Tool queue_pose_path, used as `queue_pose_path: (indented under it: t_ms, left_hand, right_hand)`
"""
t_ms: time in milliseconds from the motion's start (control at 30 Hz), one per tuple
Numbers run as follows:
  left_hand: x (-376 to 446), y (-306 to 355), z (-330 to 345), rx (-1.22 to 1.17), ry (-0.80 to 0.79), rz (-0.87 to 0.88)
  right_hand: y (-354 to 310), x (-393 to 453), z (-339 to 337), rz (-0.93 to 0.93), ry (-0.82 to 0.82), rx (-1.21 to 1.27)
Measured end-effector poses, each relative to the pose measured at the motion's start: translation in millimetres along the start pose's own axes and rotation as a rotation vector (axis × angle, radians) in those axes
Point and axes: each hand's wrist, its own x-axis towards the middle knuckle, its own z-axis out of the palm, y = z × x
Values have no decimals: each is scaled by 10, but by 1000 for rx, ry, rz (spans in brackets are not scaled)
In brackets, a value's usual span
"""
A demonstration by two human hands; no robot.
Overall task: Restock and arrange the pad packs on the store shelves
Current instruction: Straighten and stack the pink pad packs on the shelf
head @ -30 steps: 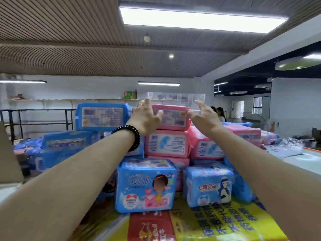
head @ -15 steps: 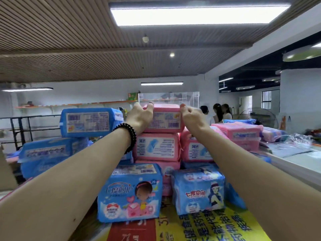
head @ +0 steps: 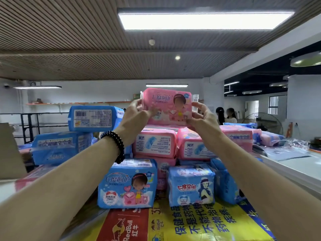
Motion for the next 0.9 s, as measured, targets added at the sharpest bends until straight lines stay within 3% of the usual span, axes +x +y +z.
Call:
queue_pose_path:
  t_ms: [267, 900]
  left_hand:
    - [-310, -24, -120, -11, 47, -14]
    - [-2079, 156, -746, 223, -142, 186]
  right_hand:
    - [-47, -197, -10, 1, -89, -27]
    - [-415, -2042, 561, -72, 157, -241]
